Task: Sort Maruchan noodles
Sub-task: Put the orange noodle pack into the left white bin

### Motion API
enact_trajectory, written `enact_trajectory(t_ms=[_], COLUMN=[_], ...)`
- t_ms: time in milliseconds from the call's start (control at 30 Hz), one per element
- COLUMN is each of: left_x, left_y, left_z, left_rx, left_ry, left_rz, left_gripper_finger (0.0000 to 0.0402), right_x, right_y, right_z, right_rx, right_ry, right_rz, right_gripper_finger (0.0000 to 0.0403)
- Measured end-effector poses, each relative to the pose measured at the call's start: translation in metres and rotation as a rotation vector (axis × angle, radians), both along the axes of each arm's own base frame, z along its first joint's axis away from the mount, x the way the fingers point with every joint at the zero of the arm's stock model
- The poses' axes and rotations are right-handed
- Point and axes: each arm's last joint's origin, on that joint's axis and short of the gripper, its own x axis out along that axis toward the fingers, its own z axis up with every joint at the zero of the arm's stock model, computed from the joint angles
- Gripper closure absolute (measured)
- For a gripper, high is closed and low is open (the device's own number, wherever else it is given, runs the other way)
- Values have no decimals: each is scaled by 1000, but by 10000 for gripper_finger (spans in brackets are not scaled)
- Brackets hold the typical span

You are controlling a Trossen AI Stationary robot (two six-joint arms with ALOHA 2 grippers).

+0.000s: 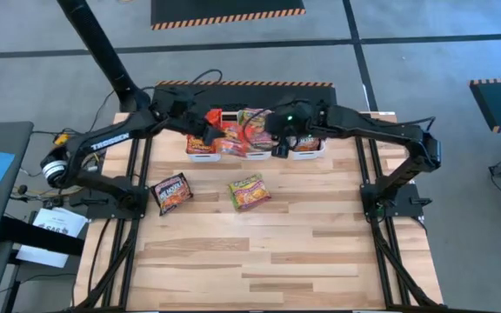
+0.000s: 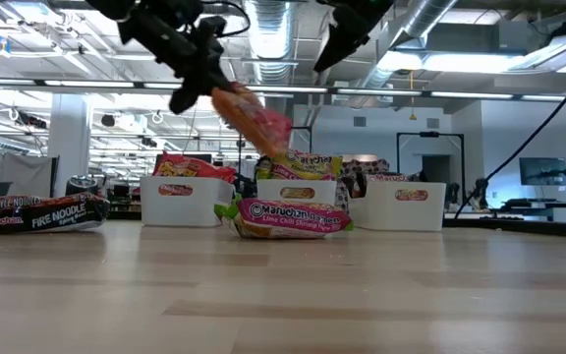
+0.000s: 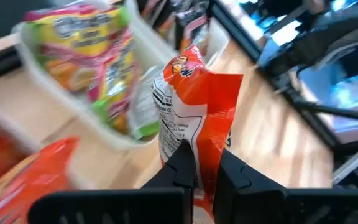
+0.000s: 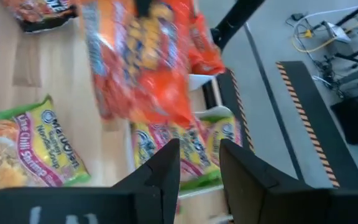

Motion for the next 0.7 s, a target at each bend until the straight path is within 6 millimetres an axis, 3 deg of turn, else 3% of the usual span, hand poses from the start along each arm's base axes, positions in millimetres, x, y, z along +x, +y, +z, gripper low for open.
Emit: enact_trajectory(t_ms=[200,400,533,700], left_x=[-35,-69,-86,-98], left_y=[-16,-39,-51,-59], left_z=[26,47,37,4], left_rx=[111,232,252,335], left_ry=[16,26,-33,-179], left_rz=[29,103,136,198], left_gripper_finger=[398,398,397,397], right_x=[-19,-25,-24,-24], right_y=[-12,-20,-22,-22], right_z=[15,14,8,9], right_rx=[-7,3,14,11], right_ry=[-41,-17,18,8], right_rz=[-58,-88,-93,-92], right_gripper_finger=[268,268,268,268])
